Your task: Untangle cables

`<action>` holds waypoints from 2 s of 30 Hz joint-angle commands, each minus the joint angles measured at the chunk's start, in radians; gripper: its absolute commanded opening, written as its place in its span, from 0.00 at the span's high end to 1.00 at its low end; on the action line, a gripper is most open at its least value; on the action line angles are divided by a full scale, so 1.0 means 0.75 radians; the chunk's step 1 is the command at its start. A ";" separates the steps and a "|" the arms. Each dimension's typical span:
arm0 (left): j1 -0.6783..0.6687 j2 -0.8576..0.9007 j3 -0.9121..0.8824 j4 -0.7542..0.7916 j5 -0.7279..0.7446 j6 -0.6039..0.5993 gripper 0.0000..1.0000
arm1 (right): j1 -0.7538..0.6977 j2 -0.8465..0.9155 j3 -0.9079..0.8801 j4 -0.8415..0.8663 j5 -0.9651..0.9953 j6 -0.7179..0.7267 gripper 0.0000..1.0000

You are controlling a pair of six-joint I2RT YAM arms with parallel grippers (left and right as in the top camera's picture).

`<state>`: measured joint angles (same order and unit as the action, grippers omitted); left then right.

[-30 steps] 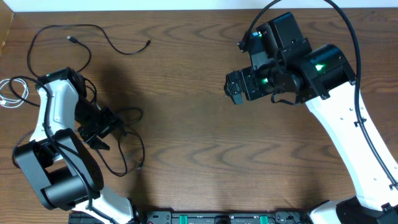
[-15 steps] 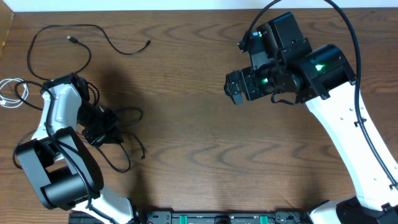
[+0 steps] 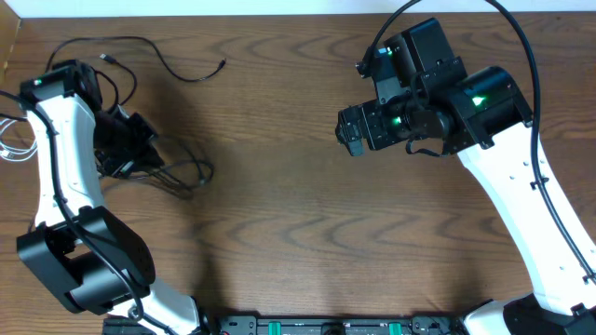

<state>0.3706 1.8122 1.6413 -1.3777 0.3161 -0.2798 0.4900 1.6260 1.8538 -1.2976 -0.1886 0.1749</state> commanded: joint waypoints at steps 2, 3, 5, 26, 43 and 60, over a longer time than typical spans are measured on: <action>0.032 0.002 0.020 0.073 -0.132 0.012 0.93 | -0.006 -0.001 -0.006 -0.002 -0.006 -0.010 0.01; 0.043 0.002 0.020 0.093 -0.164 -0.004 0.93 | -0.006 -0.001 -0.006 -0.001 -0.006 -0.010 0.01; 0.065 0.003 0.019 0.116 -0.207 -0.035 0.92 | -0.006 -0.001 -0.006 0.000 -0.006 -0.010 0.01; 0.253 0.025 -0.122 0.258 -0.432 -0.106 0.20 | -0.006 -0.001 -0.006 -0.006 -0.007 -0.009 0.01; 0.158 0.023 -0.122 0.262 0.487 0.416 0.20 | -0.006 0.001 -0.006 0.006 -0.007 -0.009 0.01; -0.028 0.100 -0.248 0.424 -0.081 0.056 0.41 | -0.006 0.002 -0.006 0.001 -0.036 -0.010 0.01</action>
<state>0.3450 1.8553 1.4738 -1.0637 0.3122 -0.2070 0.4900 1.6260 1.8538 -1.2942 -0.1955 0.1749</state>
